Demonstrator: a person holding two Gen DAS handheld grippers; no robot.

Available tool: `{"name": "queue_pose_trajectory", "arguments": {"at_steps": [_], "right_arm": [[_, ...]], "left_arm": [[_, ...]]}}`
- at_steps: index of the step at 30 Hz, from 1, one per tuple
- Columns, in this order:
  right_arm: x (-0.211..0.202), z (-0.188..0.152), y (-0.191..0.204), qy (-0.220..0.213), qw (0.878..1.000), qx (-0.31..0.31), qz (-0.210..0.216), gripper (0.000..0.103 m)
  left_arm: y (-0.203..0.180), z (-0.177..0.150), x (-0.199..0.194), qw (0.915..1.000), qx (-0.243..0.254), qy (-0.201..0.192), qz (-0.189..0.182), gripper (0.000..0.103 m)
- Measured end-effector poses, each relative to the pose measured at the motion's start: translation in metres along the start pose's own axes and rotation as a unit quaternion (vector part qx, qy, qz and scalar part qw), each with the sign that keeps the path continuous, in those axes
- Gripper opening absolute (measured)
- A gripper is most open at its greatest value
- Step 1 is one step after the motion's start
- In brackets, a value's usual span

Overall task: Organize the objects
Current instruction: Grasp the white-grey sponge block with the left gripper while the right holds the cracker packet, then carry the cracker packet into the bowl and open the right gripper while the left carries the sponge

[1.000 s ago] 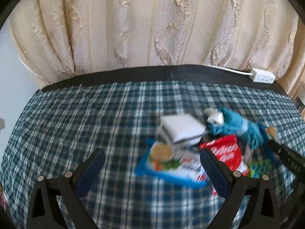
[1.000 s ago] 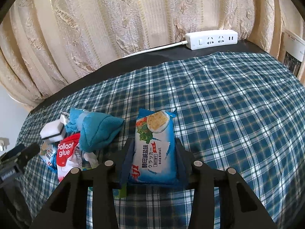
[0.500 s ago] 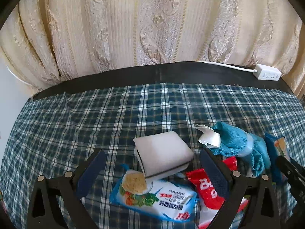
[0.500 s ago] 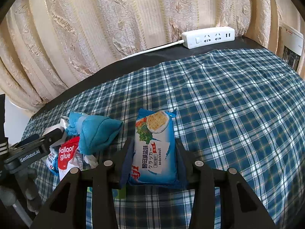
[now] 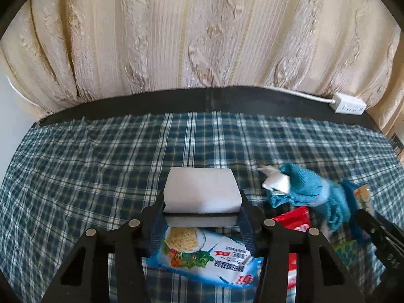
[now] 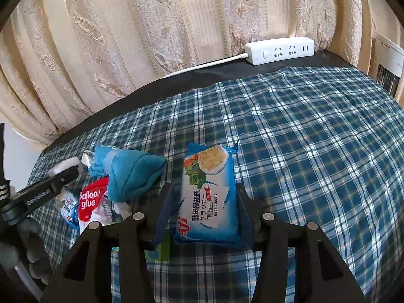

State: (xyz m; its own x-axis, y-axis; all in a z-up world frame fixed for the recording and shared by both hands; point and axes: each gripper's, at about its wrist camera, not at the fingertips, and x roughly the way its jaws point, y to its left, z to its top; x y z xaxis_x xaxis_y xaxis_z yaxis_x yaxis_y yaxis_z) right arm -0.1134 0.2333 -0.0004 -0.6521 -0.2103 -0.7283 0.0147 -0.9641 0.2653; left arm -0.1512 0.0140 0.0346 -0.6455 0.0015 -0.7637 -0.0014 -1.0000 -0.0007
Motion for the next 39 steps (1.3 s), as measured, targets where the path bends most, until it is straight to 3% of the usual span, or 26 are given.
{"name": "queue_pose_trajectory", "arguments": {"at_steps": [8, 13, 16, 18, 20, 27, 28, 30, 34, 39], "right_arm": [[-0.007, 0.003, -0.004, -0.011, 1.000, 0.013, 0.008, 0.035], [-0.008, 0.004, -0.001, -0.017, 1.000, 0.006, 0.005, 0.033], [-0.005, 0.000, 0.003, -0.019, 1.000, -0.005, -0.006, 0.038], [-0.005, -0.002, 0.007, -0.024, 0.999, -0.019, -0.012, 0.051], [-0.004, -0.003, 0.010, -0.023, 0.999, -0.026, -0.013, 0.056], [0.009, 0.000, 0.011, -0.006, 0.999, -0.029, -0.037, 0.057], [0.010, 0.000, 0.013, -0.003, 0.998, -0.038, -0.047, 0.056], [0.010, -0.001, 0.016, -0.002, 0.997, -0.048, -0.058, 0.041], [0.005, -0.002, 0.012, -0.012, 0.996, -0.050, -0.074, 0.041], [-0.015, 0.000, 0.011, -0.038, 0.997, -0.039, -0.058, 0.041]], "left_arm": [[-0.005, 0.003, -0.028, 0.9993, 0.005, -0.032, -0.021, 0.054], [-0.007, 0.005, -0.040, 0.9987, 0.006, -0.042, -0.028, 0.054], [-0.009, 0.005, -0.042, 0.9987, 0.007, -0.043, -0.028, 0.054], [-0.009, 0.005, -0.043, 0.9986, 0.007, -0.044, -0.028, 0.054], [-0.011, 0.004, -0.042, 0.9986, 0.009, -0.042, -0.030, 0.054], [-0.020, 0.000, -0.043, 0.9985, 0.021, -0.039, -0.033, 0.054], [-0.021, 0.000, -0.043, 0.9984, 0.022, -0.040, -0.034, 0.054], [-0.023, -0.001, -0.044, 0.9982, 0.025, -0.041, -0.036, 0.054], [-0.028, -0.003, -0.048, 0.9977, 0.031, -0.044, -0.042, 0.054], [-0.033, -0.003, -0.057, 0.9966, 0.036, -0.052, -0.052, 0.054]]}}
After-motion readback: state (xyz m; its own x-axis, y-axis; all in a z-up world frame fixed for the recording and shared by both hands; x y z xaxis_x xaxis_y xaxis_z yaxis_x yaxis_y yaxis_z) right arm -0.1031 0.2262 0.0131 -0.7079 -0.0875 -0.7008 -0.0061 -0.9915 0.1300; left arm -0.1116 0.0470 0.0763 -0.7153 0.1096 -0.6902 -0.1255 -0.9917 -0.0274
